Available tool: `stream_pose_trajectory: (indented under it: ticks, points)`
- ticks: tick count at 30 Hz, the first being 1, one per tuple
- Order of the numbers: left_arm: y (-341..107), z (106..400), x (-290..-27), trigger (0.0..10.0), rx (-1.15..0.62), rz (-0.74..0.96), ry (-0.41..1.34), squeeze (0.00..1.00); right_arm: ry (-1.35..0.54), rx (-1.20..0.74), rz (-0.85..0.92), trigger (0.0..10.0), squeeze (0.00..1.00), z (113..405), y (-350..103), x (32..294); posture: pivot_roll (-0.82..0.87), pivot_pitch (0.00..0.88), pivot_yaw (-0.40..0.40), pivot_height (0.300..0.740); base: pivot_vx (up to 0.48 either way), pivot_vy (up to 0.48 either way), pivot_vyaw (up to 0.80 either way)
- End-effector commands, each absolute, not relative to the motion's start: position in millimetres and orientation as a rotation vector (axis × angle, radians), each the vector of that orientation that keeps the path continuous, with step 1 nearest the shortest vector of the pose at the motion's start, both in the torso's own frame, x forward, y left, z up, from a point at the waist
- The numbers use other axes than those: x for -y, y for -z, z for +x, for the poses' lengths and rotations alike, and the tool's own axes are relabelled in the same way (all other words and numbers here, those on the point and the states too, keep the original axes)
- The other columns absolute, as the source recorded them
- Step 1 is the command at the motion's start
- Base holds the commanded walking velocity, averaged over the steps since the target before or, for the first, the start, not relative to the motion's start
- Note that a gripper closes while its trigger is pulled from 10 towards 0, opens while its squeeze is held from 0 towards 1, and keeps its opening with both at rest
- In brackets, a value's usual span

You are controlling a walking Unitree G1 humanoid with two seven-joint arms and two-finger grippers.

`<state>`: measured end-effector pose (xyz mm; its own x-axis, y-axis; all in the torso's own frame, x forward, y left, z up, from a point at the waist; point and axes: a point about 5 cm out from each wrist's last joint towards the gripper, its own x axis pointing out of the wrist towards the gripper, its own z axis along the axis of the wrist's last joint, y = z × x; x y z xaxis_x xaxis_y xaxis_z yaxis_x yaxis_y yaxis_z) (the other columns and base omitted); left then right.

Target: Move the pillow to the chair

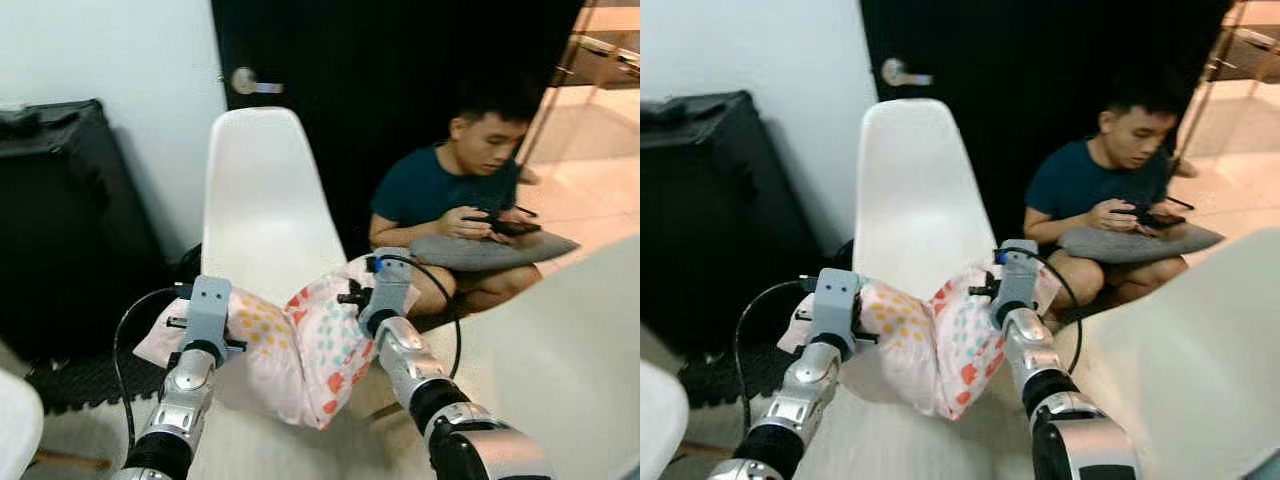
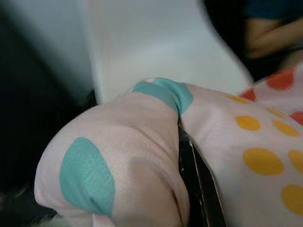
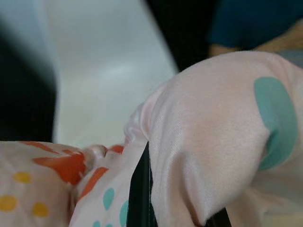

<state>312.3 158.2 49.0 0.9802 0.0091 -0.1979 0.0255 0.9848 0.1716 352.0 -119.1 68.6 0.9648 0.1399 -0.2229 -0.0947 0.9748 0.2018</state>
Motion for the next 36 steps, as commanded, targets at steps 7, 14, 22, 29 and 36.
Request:
stream_pose_trajectory:
  ticks: [7,14,22,29,36]
  points:
    - [-52.9,313.5,-161.5,10.0,-0.174,0.172,-0.002,0.00,-0.114,-0.176,0.201,10.0,0.00,356.8,-80.2,117.0,0.06,0.000,-0.008,0.740,0.000,0.000,-0.80]
    - [-57.3,316.8,-158.7,10.0,-0.157,0.173,0.008,0.00,-0.133,-0.182,0.138,10.0,0.00,356.5,-79.3,119.0,0.05,0.000,-0.005,0.740,0.000,0.000,-0.80]
    - [-59.2,320.5,-155.5,10.0,-0.171,0.159,0.035,0.00,-0.122,-0.195,0.138,10.0,0.00,356.7,-78.8,118.1,0.05,0.000,-0.005,0.740,0.000,0.000,-0.80]
    - [-61.9,322.6,-151.4,10.0,-0.166,0.152,0.061,0.00,-0.119,-0.192,0.127,10.0,0.00,357.9,-80.6,119.7,0.04,0.000,-0.007,0.740,0.000,0.000,-0.80]
    - [-64.1,324.0,-147.6,10.0,-0.158,0.111,0.081,0.00,-0.108,-0.181,0.149,10.0,0.00,360.5,-84.4,123.8,0.04,0.000,-0.009,0.740,0.000,0.000,-0.80]
